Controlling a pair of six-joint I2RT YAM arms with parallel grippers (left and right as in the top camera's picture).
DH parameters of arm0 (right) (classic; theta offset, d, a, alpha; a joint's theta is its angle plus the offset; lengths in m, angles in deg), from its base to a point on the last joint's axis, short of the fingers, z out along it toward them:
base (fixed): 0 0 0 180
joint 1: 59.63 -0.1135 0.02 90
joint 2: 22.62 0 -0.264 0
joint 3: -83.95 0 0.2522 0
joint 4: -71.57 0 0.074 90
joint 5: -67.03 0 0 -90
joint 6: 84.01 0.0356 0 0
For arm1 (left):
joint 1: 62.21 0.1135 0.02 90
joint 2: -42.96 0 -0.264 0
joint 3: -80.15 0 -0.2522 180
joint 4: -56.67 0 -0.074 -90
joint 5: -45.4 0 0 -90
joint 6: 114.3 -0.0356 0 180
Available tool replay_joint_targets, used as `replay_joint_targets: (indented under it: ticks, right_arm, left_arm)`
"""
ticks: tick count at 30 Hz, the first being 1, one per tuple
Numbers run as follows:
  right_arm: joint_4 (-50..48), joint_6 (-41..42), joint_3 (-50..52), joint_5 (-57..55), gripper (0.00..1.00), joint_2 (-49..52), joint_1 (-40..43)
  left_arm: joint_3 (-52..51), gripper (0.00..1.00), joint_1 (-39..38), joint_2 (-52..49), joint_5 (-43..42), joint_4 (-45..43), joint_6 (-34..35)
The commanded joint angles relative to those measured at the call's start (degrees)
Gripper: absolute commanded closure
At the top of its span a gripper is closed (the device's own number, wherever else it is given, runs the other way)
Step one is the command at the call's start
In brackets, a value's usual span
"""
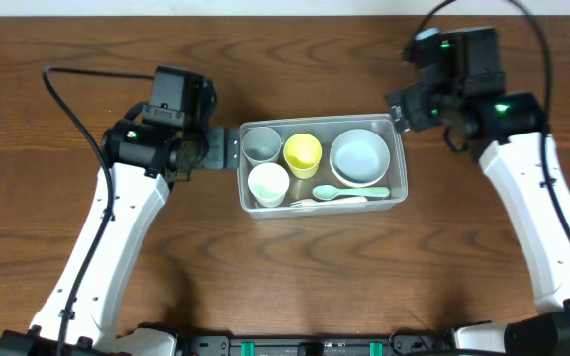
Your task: Pack container
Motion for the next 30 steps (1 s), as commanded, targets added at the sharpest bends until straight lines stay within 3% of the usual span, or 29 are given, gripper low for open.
replay_joint_targets:
  ticks: [1,15,25,30]
  right_arm:
    - [0.1,8.5,-0.1,-0.9,0.01,0.2,3.6]
    - [0.1,10.9,-0.1,-0.7,0.01,-2.6,7.6]
    - [7.2,16.9,1.2,-6.4,0.01,-18.4,7.6]
    - [5.3,19.2,11.8,-8.5,0.01,-30.9,6.6]
  left_arm:
    - [1.5,0.02,-0.1,0.5,2.0,-2.3,-0.7]
    - [1.7,0.02,0.6,2.3,2.0,-1.5,0.1]
    - [-1.9,0.02,0.6,21.2,3.5,4.1,1.0]
    - [-12.0,0.02,0.6,35.6,3.6,3.3,1.0]
